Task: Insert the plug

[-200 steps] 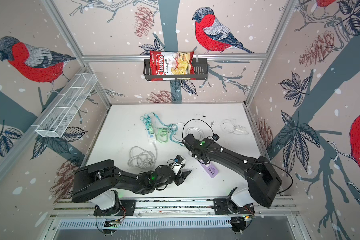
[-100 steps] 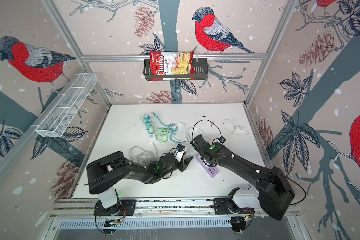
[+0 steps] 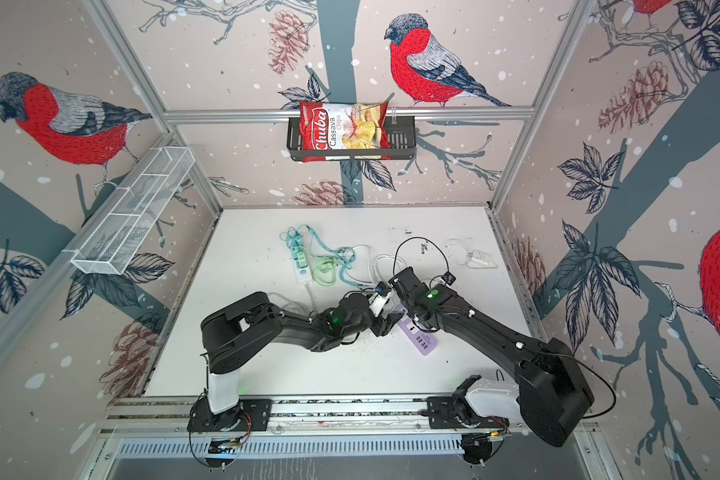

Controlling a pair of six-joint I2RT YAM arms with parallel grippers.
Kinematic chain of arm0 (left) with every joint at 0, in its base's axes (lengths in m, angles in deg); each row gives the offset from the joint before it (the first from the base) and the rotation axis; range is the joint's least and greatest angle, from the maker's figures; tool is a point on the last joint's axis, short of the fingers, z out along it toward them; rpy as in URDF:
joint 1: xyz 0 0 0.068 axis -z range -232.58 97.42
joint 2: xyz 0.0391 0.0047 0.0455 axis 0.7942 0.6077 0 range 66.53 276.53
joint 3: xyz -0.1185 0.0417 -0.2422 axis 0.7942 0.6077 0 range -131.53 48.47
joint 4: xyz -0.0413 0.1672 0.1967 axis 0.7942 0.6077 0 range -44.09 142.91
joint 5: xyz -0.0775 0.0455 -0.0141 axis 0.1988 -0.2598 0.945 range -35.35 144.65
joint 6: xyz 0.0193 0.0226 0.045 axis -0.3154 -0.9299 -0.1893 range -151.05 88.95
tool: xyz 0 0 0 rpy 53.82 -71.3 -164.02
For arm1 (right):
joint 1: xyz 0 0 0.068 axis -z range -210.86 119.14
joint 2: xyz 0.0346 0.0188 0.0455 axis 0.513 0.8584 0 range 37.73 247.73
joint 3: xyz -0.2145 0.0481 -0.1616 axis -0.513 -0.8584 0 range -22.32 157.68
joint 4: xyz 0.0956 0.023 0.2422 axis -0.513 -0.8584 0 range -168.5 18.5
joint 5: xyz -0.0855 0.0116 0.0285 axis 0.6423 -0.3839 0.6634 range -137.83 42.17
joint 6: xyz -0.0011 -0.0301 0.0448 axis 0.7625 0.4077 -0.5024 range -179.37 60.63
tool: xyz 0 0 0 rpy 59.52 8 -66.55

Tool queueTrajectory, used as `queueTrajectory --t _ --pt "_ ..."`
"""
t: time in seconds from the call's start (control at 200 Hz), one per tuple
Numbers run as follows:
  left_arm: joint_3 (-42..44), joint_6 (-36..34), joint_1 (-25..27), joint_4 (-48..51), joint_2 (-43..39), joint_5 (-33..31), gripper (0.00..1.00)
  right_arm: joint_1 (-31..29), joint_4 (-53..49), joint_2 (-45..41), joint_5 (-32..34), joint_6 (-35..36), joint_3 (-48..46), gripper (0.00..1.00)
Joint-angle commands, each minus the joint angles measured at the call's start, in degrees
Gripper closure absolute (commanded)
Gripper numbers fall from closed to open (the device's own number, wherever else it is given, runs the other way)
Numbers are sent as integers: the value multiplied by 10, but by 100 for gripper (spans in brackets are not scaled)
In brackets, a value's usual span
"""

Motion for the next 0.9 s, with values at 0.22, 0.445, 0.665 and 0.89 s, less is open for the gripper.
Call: queueTrajectory --t 0.22,0.445,0.665,0.89 --pt "-53 8 -45 23 42 37 53 0 1 -21 0 13 3 100" --pt "-117 -2 -50 53 82 92 86 -5 3 -20 -5 13 3 100" --pt "-149 7 -77 47 81 16 100 -16 12 -7 -8 34 21 100" --pt "-171 12 -110 24 93 4 100 -50 -43 47 64 -21 49 100"
